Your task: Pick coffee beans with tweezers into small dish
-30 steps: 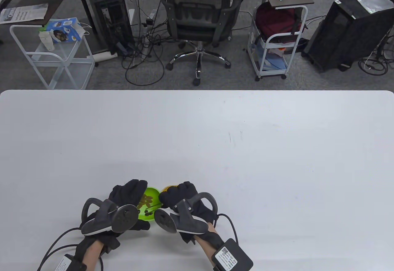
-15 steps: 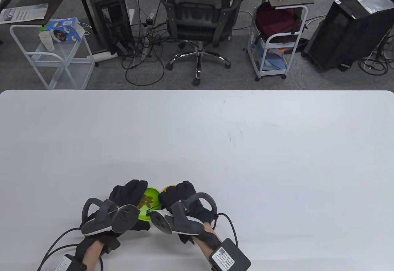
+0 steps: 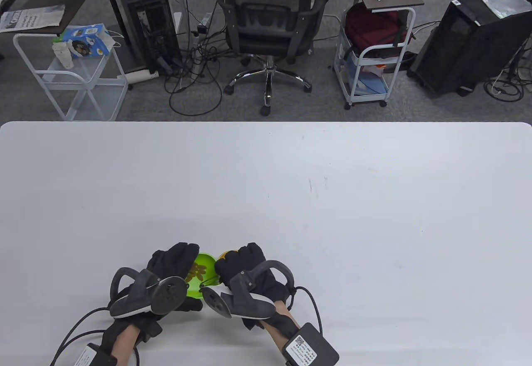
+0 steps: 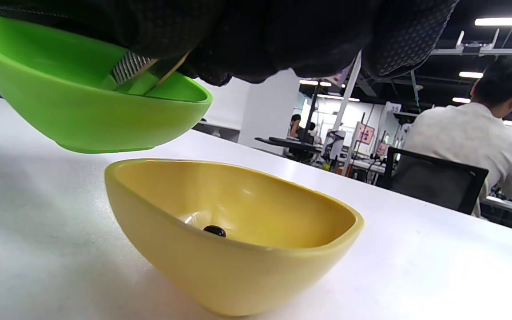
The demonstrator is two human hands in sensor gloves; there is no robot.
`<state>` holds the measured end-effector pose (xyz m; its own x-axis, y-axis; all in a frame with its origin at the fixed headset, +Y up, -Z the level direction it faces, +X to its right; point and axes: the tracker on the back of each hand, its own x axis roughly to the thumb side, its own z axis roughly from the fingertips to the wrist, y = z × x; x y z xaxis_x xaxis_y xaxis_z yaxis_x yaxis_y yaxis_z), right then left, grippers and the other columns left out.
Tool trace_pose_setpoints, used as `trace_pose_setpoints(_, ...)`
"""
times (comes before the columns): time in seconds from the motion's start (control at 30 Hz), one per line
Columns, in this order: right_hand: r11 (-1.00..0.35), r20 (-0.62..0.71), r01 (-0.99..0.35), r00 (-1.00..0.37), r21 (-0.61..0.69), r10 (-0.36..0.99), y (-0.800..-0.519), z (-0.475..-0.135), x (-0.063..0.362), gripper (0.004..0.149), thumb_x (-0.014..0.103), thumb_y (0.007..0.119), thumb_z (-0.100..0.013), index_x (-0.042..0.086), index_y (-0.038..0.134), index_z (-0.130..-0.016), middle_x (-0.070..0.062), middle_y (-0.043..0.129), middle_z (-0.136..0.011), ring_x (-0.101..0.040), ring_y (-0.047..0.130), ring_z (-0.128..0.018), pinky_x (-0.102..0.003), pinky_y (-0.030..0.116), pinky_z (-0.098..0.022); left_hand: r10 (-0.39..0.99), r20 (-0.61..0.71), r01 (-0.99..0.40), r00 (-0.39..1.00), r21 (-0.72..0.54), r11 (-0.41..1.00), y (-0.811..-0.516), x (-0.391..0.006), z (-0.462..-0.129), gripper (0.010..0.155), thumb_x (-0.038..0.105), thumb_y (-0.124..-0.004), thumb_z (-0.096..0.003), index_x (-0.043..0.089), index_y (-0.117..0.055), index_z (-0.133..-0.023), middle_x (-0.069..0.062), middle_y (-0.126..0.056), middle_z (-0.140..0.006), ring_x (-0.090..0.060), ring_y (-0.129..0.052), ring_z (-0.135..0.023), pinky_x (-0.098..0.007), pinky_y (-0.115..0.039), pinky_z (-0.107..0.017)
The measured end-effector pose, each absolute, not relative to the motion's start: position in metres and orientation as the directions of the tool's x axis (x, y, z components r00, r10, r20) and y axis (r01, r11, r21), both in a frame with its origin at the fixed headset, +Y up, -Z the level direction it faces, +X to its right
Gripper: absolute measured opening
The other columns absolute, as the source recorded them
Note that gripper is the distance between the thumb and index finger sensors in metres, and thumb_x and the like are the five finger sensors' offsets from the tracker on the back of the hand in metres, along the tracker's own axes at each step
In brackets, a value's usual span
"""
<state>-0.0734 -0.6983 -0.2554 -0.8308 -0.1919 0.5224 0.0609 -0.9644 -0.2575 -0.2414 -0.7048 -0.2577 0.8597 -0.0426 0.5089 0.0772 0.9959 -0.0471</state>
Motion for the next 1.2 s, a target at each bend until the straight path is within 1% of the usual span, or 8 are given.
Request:
trace_pose_setpoints(0.27, -0.961, 0.516, 0.091, -0.828, -0.263, -0.219, -0.699, -0.255, -0.076, 0.043, 0.036, 0.066, -0.042, 0.025, 0.073, -0.083, 0.003, 0.085, -0.066, -0.020, 0.089, -0.050, -0.058, 0.069, -0.071, -0.047, 0.509, 0.081, 0.859, -0.046, 0.996, -0.705, -0.241, -0.257, 0.116, 0.070, -0.078, -0.0310, 0.002, -0.045, -0.119, -0.026, -0.060, -0.121, -0.041, -0.084, -0.102, -0.064, -0.066, -0.076)
trace_pose_setpoints(0.47, -0.964, 0.511, 0.073, -0.836, -0.256, -0.199, -0.697, -0.256, -0.074, 0.043, 0.036, 0.066, -0.042, 0.026, 0.073, -0.083, 0.003, 0.085, -0.066, -0.020, 0.089, -0.050, -0.058, 0.069, -0.071, -0.048, 0.511, 0.080, 0.858, -0.040, 0.996, -0.705, -0.241, -0.257, 0.116, 0.070, -0.078, -0.0310, 0.002, -0.045, -0.119, -0.026, -0.060, -0.121, -0.041, -0.084, -0.102, -0.064, -0.066, -0.076)
trace_pose_setpoints(0.73, -0.972, 0.495, -0.032, -0.864, -0.233, -0.090, -0.686, -0.258, -0.060, 0.043, 0.036, 0.066, -0.042, 0.025, 0.073, -0.083, 0.003, 0.085, -0.066, -0.020, 0.089, -0.050, -0.058, 0.069, -0.071, -0.052, 0.512, 0.081, 0.858, -0.034, 0.996, -0.705, -0.241, -0.256, 0.116, 0.070, -0.078, -0.0311, 0.002, -0.045, -0.119, -0.027, -0.060, -0.121, -0.041, -0.084, -0.101, -0.064, -0.066, -0.076)
trace_pose_setpoints(1.03, -0.960, 0.423, -0.163, -0.904, -0.229, 0.053, -0.670, -0.265, -0.024, 0.043, 0.036, 0.066, -0.042, 0.025, 0.073, -0.083, 0.003, 0.085, -0.066, -0.020, 0.089, -0.050, -0.058, 0.069, -0.070, -0.052, 0.512, 0.080, 0.857, -0.031, 0.996, -0.705, -0.241, -0.255, 0.116, 0.070, -0.078, -0.0311, 0.002, -0.045, -0.119, -0.027, -0.060, -0.121, -0.041, -0.084, -0.101, -0.064, -0.066, -0.076)
trace_pose_setpoints(1.2, -0.957, 0.375, -0.204, -0.920, -0.206, 0.115, -0.670, -0.271, -0.005, 0.043, 0.036, 0.066, -0.042, 0.024, 0.073, -0.083, 0.003, 0.085, -0.066, -0.020, 0.089, -0.050, -0.058, 0.069, -0.071, -0.053, 0.512, 0.081, 0.857, -0.031, 0.996, -0.705, -0.241, -0.255, 0.116, 0.070, -0.078, -0.0311, 0.002, -0.045, -0.119, -0.026, -0.059, -0.121, -0.041, -0.084, -0.101, -0.064, -0.066, -0.076)
